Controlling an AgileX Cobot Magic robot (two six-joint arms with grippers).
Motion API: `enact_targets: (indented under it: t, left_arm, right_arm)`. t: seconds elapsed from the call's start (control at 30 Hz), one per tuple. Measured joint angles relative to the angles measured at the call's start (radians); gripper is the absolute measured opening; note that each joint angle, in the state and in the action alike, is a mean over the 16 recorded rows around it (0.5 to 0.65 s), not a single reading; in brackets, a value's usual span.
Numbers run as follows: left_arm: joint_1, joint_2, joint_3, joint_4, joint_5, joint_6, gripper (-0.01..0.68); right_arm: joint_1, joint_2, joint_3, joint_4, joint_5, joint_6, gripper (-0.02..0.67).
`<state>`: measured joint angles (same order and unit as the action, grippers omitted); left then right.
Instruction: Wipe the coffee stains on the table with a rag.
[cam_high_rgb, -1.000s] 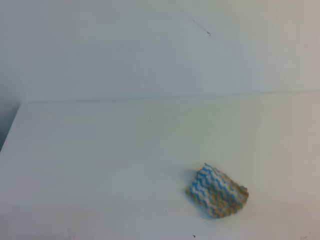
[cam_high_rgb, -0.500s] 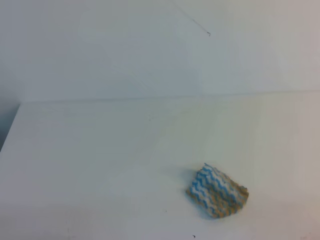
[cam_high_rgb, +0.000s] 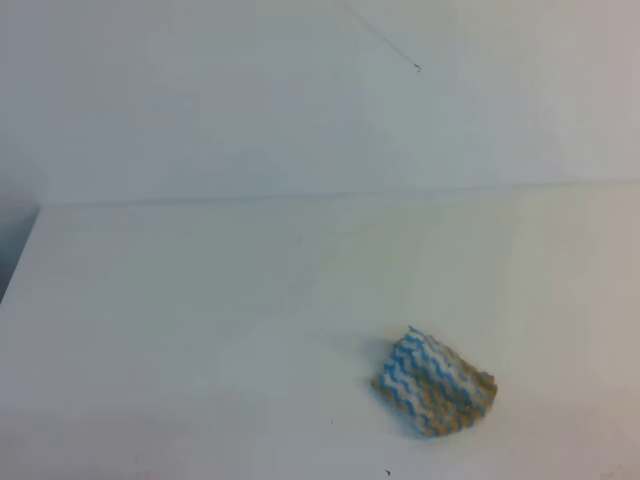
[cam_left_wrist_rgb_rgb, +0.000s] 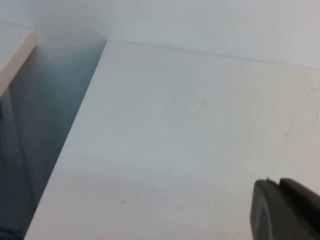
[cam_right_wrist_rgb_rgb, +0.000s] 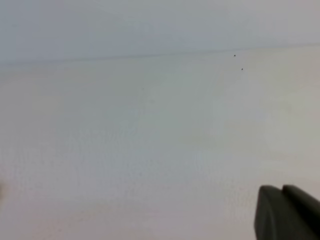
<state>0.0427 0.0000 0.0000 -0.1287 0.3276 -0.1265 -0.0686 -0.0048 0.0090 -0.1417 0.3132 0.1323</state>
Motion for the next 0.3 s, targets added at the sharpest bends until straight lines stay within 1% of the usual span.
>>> enact_targets:
  t: [0.3]
  left_arm:
    - [0.0,0.0,0.0,0.0,0.0,0.0,-0.001]
  right_arm:
    - [0.0,0.0,0.0,0.0,0.0,0.0,-0.003]
